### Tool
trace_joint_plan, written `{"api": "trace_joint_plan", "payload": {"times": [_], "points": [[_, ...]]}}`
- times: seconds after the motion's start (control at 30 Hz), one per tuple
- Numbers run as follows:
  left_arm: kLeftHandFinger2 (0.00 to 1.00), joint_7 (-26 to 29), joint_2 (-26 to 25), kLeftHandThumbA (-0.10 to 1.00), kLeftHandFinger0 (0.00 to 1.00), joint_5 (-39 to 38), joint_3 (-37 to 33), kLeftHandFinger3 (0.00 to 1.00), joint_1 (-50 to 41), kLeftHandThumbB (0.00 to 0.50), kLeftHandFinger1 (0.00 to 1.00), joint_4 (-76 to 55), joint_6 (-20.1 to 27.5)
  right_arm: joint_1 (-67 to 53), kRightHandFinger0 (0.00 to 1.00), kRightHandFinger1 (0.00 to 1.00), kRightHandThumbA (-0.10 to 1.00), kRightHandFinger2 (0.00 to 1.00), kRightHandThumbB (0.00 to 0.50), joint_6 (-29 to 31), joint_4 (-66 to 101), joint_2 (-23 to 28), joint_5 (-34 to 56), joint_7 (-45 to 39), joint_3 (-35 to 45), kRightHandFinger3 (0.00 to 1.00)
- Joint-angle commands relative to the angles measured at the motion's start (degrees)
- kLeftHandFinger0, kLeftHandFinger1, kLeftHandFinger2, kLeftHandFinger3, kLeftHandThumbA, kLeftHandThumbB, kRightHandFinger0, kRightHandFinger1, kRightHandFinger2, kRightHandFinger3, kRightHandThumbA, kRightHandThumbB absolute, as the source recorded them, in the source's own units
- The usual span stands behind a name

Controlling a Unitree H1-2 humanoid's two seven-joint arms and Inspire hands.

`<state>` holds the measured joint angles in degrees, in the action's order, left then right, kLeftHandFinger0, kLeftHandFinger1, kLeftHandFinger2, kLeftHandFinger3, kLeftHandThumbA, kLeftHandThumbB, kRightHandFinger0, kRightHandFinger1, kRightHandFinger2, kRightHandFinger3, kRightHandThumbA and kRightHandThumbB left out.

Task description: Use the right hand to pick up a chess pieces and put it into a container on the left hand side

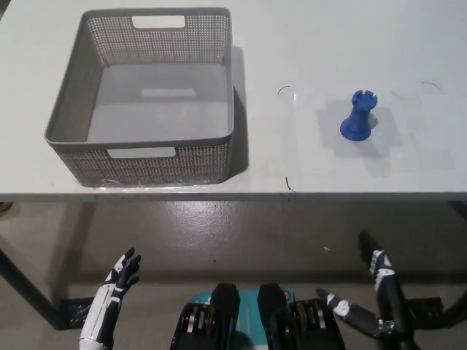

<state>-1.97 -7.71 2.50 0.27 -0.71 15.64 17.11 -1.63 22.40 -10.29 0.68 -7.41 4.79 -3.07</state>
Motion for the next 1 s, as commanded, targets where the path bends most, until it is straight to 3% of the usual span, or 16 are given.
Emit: {"api": "trace_joint_plan", "payload": {"times": [0.0,0.13,0.23,0.4,0.5,0.6,0.7,0.83,0.97], "points": [[1.0,-0.9,-0.9,1.0,1.0,-0.1,-0.3,1.0,1.1,0.186,1.0,-1.1,2.7,-0.9,1.0,1.0,0.93,1.0,0.225,4.5,7.3,-0.1,-4.9,7.0,-0.9,1.0],[1.0,-1.2,-0.8,1.0,1.0,-0.1,-0.4,1.0,0.8,0.172,1.0,-1.3,2.3,-1.5,1.0,1.0,0.97,1.0,0.239,4.5,13.5,1.0,-10.3,11.4,-2.1,1.0],[1.0,-1.0,-0.7,1.0,1.0,0.0,-0.2,1.0,0.8,0.18,1.0,-0.9,2.7,0.2,1.0,1.0,1.0,1.0,0.313,4.5,17.5,1.4,-10.9,9.8,-0.8,1.0],[1.0,-1.3,-0.7,1.0,1.0,-0.1,-0.2,1.0,0.2,0.161,1.0,-0.8,3.1,5.6,1.0,1.0,1.0,1.0,0.369,0.2,19.5,2.3,-10.0,7.8,2.6,1.0],[1.0,-1.3,-0.6,1.0,1.0,-0.1,-0.2,1.0,-0.1,0.15,1.0,-0.8,3.1,9.2,1.0,1.0,1.0,1.0,0.362,-2.5,19.0,3.2,-9.6,7.4,4.5,1.0],[1.0,-1.4,-0.7,1.0,1.0,-0.1,0.0,1.0,-0.1,0.152,1.0,-0.1,3.8,13.6,1.0,1.0,1.0,1.0,0.394,-7.3,18.0,3.8,-9.4,7.0,6.4,1.0],[1.0,-1.3,-0.7,1.0,1.0,0.4,-0.2,1.0,-0.3,0.145,1.0,-0.1,3.6,18.6,1.0,1.0,1.0,1.0,0.372,-10.8,14.6,5.0,-7.2,6.3,8.0,1.0],[1.0,-1.6,-0.6,1.0,1.0,0.2,-0.3,1.0,-0.5,0.137,1.0,-0.1,3.8,24.5,1.0,1.0,1.0,1.0,0.361,-10.8,7.0,6.3,-4.6,6.0,9.3,1.0],[1.0,-1.5,-0.7,1.0,1.0,0.7,-0.4,1.0,-0.6,0.148,1.0,0.2,4.1,31.1,1.0,1.0,1.0,1.0,0.38,-11.6,-2.5,7.6,-3.7,6.3,10.2,1.0]]}}
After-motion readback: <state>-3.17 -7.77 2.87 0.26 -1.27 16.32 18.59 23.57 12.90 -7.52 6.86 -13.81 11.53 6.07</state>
